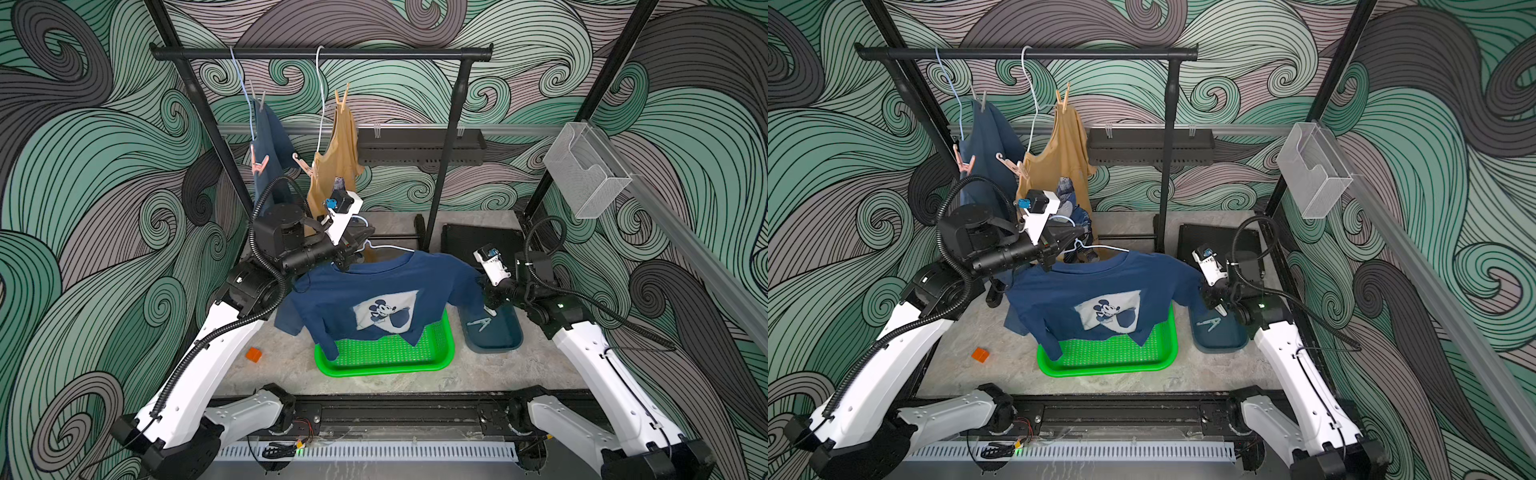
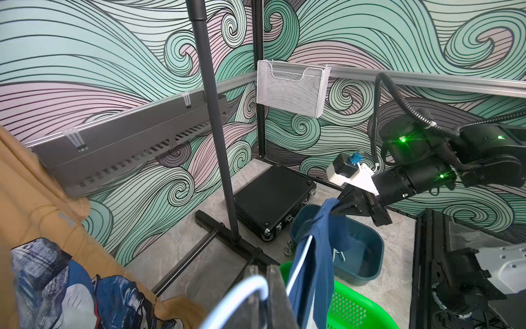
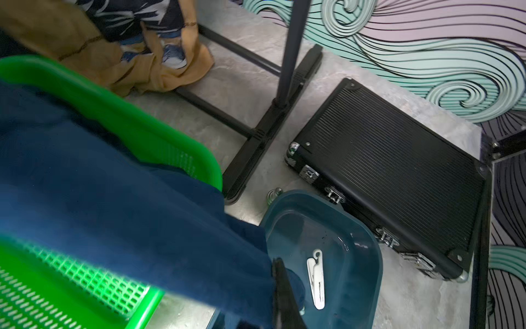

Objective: Remove the clothespins securing t-shirts to the hanger
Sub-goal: Remove the T-shirt from the hanger.

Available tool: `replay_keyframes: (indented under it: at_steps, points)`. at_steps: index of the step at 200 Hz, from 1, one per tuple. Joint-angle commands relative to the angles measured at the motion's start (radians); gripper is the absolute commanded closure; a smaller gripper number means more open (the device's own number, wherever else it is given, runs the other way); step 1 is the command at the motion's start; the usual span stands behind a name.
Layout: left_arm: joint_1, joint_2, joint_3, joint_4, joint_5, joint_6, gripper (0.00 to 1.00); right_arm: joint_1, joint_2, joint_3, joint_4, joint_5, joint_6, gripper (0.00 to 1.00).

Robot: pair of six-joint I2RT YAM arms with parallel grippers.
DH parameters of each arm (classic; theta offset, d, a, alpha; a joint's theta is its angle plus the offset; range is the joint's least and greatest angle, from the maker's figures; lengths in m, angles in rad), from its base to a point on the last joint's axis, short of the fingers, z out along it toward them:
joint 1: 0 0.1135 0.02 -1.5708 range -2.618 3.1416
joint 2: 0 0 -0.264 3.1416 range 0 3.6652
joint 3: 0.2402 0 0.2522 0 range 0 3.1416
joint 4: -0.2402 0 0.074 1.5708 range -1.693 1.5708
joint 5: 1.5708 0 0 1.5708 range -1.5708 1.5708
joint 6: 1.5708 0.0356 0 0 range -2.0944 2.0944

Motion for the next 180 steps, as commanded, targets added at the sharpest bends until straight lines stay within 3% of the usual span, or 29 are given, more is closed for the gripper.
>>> replay_keyframes:
  at_steps: [1,98,180]
  points:
    - [0.02,-0.049,0.045,0.042,-0.053,0.008,1.0,-0.033,-0.003,-0.017,0.025,0.083,0.098,1.0]
    - [0.064,-0.083,0.043,0.063,-0.076,-0.006,1.0,-0.073,-0.059,-0.022,0.071,0.128,0.176,1.0]
    - [0.086,-0.11,0.036,0.113,-0.081,-0.055,1.0,-0.091,-0.09,-0.02,0.066,0.175,0.144,1.0]
